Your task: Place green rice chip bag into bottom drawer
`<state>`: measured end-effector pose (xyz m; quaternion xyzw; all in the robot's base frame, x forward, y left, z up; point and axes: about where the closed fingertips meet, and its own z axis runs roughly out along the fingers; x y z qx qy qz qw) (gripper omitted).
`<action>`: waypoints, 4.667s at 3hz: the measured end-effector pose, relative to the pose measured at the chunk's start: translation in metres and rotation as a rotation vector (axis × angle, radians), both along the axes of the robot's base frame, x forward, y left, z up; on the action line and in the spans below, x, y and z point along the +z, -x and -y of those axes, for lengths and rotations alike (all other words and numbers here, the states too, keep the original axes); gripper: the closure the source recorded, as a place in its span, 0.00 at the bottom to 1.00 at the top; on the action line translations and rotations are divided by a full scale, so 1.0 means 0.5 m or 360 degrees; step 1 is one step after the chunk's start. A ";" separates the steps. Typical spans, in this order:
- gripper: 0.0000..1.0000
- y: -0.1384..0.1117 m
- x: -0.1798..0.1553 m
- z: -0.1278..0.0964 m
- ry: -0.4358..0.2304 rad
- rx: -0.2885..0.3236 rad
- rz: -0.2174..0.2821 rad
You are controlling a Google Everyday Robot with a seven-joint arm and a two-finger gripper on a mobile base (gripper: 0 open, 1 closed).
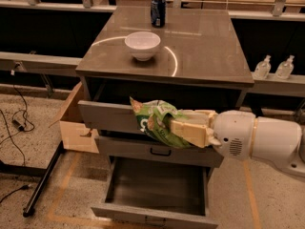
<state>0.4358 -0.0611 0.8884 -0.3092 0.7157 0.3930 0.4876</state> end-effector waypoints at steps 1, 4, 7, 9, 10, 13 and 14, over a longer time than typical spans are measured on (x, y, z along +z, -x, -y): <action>1.00 -0.011 -0.100 -0.020 0.0054 0.0035 -0.0026; 1.00 0.001 -0.238 -0.024 0.0146 0.0080 -0.0182; 1.00 -0.068 -0.533 0.018 0.0217 0.0043 -0.0120; 1.00 -0.107 -0.703 0.000 0.0191 0.0091 -0.0095; 1.00 -0.125 -0.788 -0.014 0.0212 0.0159 -0.0174; 1.00 -0.139 -0.870 -0.024 0.0195 0.0166 -0.0172; 1.00 -0.158 -1.000 -0.038 0.0164 0.0175 -0.0180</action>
Offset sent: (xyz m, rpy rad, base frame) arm -0.0064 0.0104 -0.1529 -0.1152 0.1996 0.0915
